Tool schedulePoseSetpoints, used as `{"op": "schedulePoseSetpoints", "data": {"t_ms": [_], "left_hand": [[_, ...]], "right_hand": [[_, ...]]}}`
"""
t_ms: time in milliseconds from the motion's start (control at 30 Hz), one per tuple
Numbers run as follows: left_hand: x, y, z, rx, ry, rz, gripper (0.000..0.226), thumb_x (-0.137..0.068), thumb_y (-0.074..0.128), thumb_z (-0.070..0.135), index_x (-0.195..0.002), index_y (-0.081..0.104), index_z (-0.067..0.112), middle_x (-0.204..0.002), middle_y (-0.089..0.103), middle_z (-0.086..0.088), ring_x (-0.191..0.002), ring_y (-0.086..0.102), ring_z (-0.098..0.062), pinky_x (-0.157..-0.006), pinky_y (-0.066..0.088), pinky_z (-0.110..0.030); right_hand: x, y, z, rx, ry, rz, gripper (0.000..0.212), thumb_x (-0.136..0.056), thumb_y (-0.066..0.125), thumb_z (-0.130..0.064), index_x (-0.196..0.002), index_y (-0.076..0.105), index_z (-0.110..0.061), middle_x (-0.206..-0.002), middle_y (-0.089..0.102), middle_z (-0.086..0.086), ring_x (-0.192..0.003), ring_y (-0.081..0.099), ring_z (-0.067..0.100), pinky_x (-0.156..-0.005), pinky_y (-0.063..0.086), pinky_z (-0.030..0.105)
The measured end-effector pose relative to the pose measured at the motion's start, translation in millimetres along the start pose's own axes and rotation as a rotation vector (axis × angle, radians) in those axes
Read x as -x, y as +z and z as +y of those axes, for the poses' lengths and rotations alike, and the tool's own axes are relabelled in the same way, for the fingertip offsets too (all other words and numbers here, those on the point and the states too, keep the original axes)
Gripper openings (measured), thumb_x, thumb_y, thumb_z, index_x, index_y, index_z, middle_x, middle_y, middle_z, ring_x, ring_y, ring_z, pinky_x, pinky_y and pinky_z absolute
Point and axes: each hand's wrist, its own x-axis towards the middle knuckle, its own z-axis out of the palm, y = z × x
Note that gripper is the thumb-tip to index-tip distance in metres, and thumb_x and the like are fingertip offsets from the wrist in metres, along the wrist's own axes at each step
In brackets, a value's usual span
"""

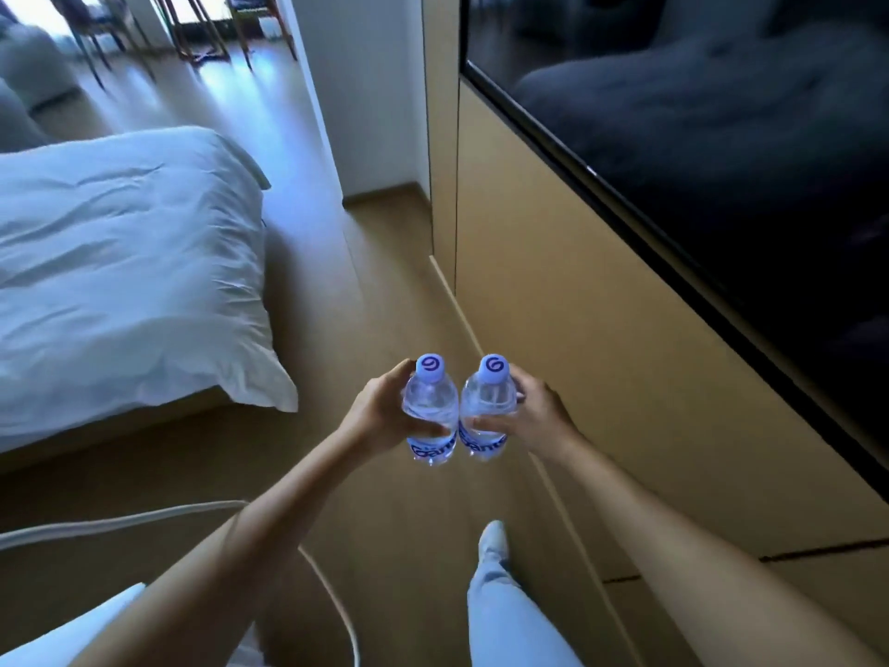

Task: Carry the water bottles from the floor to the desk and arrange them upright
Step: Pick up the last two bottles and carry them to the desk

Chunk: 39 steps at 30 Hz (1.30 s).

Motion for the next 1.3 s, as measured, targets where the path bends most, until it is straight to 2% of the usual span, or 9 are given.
{"op": "schedulePoseSetpoints", "data": {"t_ms": [167,300,400,533,667,900,1033,1167,1300], "left_hand": [[-111,-58,-31,0.086,-0.06,0.144,0.067,-0.045,0.087,0.038,-0.105,0.058,0.041,-0.089,0.07,0.013,-0.085,0.069,-0.014,-0.08,0.057,-0.043],[-199,-111,-47,0.133,-0.102,0.264,0.069,-0.046,0.088,0.037,-0.108,0.059,0.041,-0.092,0.07,0.017,-0.084,0.069,-0.006,-0.082,0.058,-0.04],[-261,-154,-63,0.177,-0.113,0.322,0.07,-0.048,0.09,0.035,-0.111,0.059,0.038,-0.096,0.072,0.012,-0.088,0.071,-0.013,-0.084,0.057,-0.047],[-338,-206,-93,0.206,-0.105,0.368,0.071,-0.052,0.09,0.034,-0.116,0.058,0.034,-0.098,0.072,0.005,-0.091,0.071,-0.022,-0.085,0.055,-0.051],[-425,-261,-128,0.174,-0.104,0.389,0.065,-0.052,0.087,0.038,-0.11,0.058,0.041,-0.092,0.071,0.01,-0.084,0.07,-0.014,-0.081,0.056,-0.047],[-580,-384,-187,0.185,-0.099,0.368,0.061,-0.055,0.086,0.039,-0.109,0.057,0.04,-0.093,0.07,0.012,-0.087,0.069,-0.013,-0.082,0.055,-0.049],[-662,-449,-215,0.203,-0.103,0.358,0.064,-0.054,0.087,0.039,-0.111,0.058,0.038,-0.094,0.07,0.01,-0.089,0.07,-0.016,-0.083,0.055,-0.05],[-746,-507,-247,0.236,-0.102,0.382,0.066,-0.055,0.09,0.04,-0.114,0.06,0.032,-0.095,0.071,0.006,-0.089,0.071,-0.019,-0.082,0.056,-0.052],[-841,-567,-280,0.267,-0.102,0.402,0.066,-0.053,0.089,0.049,-0.111,0.061,0.034,-0.095,0.072,0.008,-0.091,0.071,-0.018,-0.083,0.058,-0.049]], "right_hand": [[-146,10,-40,0.042,-0.064,-0.127,0.056,-0.062,0.091,-0.024,-0.112,0.065,-0.024,-0.1,0.074,-0.007,-0.092,0.069,0.01,-0.089,0.055,0.034],[-262,13,-84,0.073,-0.095,-0.208,0.062,-0.059,0.092,-0.031,-0.114,0.065,-0.029,-0.1,0.074,-0.01,-0.094,0.069,0.009,-0.084,0.054,0.026],[-346,20,-118,0.089,-0.117,-0.269,0.061,-0.058,0.092,-0.033,-0.111,0.062,-0.036,-0.099,0.073,-0.012,-0.091,0.069,0.005,-0.079,0.052,0.018],[-450,45,-153,0.111,-0.135,-0.308,0.059,-0.059,0.092,-0.033,-0.11,0.063,-0.036,-0.098,0.074,-0.013,-0.092,0.069,0.004,-0.084,0.055,0.027],[-560,83,-178,0.113,-0.136,-0.318,0.061,-0.058,0.092,-0.029,-0.111,0.064,-0.031,-0.1,0.074,-0.008,-0.095,0.07,0.013,-0.09,0.055,0.043],[-750,144,-245,0.151,-0.128,-0.332,0.063,-0.055,0.092,-0.032,-0.11,0.063,-0.035,-0.096,0.073,-0.013,-0.092,0.069,0.007,-0.09,0.056,0.04],[-849,169,-288,0.127,-0.149,-0.317,0.062,-0.055,0.092,-0.029,-0.11,0.064,-0.03,-0.095,0.073,-0.009,-0.092,0.07,0.014,-0.089,0.056,0.044],[-952,196,-320,0.141,-0.174,-0.342,0.06,-0.058,0.092,-0.027,-0.11,0.064,-0.029,-0.095,0.072,-0.011,-0.089,0.069,0.006,-0.085,0.057,0.033],[-1071,222,-350,0.132,-0.218,-0.386,0.059,-0.059,0.092,-0.026,-0.106,0.059,-0.037,-0.093,0.07,-0.017,-0.086,0.067,-0.001,-0.079,0.055,0.019]]}}
